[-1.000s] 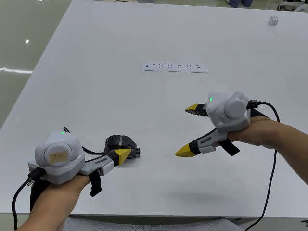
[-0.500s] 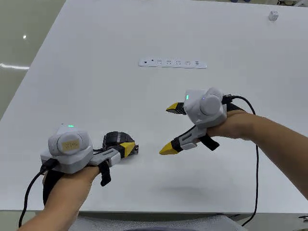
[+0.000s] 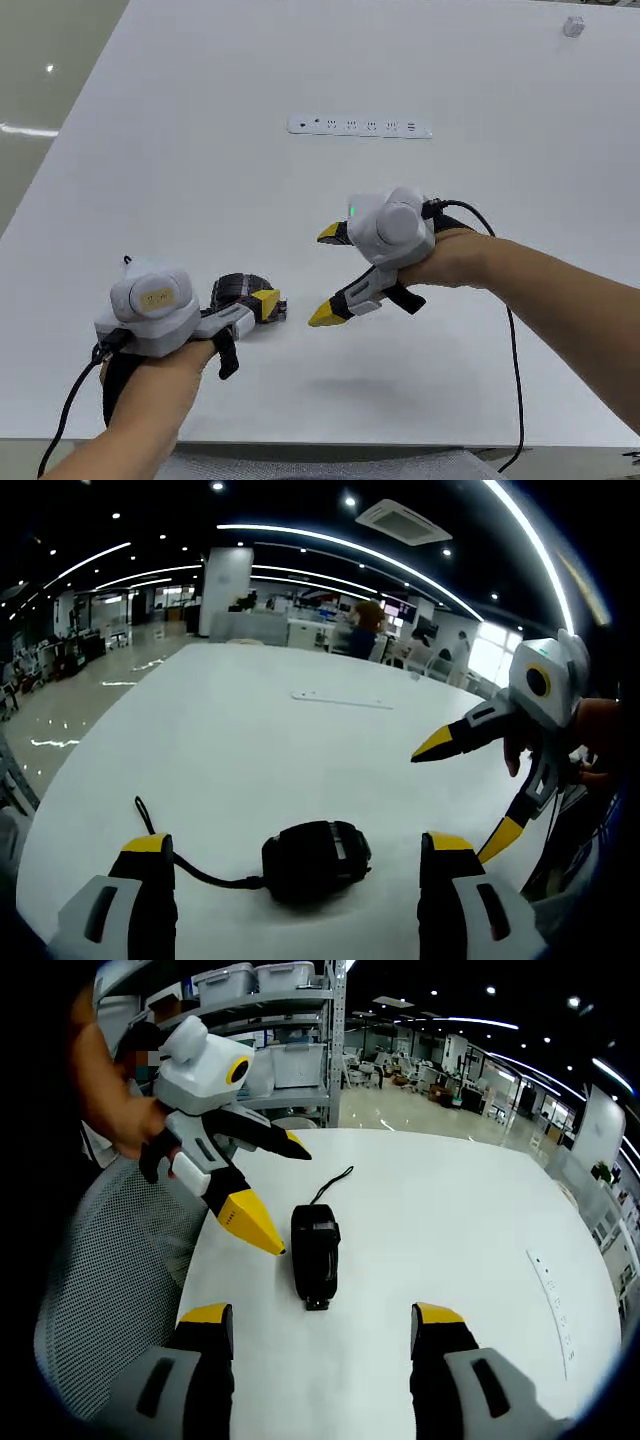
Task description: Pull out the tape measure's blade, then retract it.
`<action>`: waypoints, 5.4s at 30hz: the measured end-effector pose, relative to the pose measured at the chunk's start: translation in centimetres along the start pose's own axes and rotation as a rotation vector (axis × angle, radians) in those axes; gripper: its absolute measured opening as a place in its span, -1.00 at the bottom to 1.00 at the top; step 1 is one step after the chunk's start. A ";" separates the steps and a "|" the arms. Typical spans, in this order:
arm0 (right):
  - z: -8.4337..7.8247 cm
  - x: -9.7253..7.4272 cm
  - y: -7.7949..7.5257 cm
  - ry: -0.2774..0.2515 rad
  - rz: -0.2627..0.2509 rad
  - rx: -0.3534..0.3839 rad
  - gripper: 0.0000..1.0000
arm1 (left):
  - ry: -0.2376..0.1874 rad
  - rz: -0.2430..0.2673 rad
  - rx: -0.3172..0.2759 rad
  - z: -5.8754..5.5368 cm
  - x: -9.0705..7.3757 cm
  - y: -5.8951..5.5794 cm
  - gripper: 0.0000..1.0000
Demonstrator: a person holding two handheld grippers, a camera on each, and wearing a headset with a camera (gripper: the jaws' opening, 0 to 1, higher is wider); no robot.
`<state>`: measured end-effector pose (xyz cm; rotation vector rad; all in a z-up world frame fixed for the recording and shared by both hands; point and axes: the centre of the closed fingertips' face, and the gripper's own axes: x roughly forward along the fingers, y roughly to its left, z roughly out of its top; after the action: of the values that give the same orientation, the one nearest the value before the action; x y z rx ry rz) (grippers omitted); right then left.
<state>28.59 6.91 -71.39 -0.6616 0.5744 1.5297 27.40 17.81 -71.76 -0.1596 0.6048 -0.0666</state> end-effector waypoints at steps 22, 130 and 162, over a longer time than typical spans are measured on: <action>-1.5 5.0 1.1 0.028 0.079 0.016 0.17 | 0.104 0.001 -0.019 -2.5 2.8 -0.6 0.66; -4.3 9.3 0.9 0.155 0.092 0.023 -0.73 | 0.185 -0.406 0.649 -3.2 5.1 -3.3 0.33; -4.3 9.2 0.8 0.160 0.088 0.013 -0.74 | 0.392 -0.771 1.133 -5.2 4.7 -5.5 -0.28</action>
<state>27.88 10.31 -80.98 -0.7614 0.7423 1.5627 28.23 11.25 -77.67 0.7488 0.7843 -1.1827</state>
